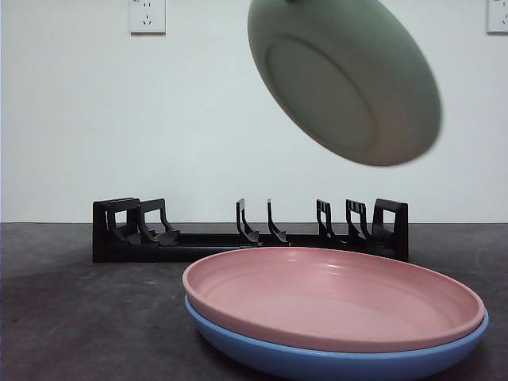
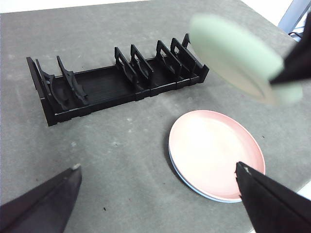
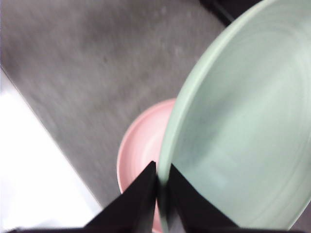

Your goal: Place the plate

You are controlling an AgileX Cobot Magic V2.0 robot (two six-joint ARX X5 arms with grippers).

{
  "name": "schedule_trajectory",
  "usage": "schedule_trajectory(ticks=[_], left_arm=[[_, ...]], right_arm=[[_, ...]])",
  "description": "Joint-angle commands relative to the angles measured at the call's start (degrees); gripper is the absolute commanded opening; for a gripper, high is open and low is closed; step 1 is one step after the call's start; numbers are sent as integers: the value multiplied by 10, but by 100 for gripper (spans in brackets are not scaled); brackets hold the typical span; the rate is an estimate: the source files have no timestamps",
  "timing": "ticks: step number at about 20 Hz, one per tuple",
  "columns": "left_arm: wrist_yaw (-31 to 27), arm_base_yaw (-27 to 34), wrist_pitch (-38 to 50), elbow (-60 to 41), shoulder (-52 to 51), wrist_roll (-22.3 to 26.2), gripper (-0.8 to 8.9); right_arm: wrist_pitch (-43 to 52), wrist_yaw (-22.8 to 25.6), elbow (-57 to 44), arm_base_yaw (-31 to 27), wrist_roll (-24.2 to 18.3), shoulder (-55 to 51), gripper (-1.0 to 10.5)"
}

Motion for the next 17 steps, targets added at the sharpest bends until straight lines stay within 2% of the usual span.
schedule_trajectory(ticks=[1, 6, 9, 17], left_arm=[[-2, -3, 7, 10, 0, 8, 500], [-2, -3, 7, 10, 0, 7, 500], [-2, -3, 7, 10, 0, 7, 500], [-2, -3, 7, 10, 0, 8, 499]], right_arm=[[6, 37, -26, 37, 31, 4, 7], [35, 134, -96, 123, 83, 16, 7], [48, 153, -127, 146, 110, 39, 7], [72, 174, -147, 179, 126, 156, 7]])
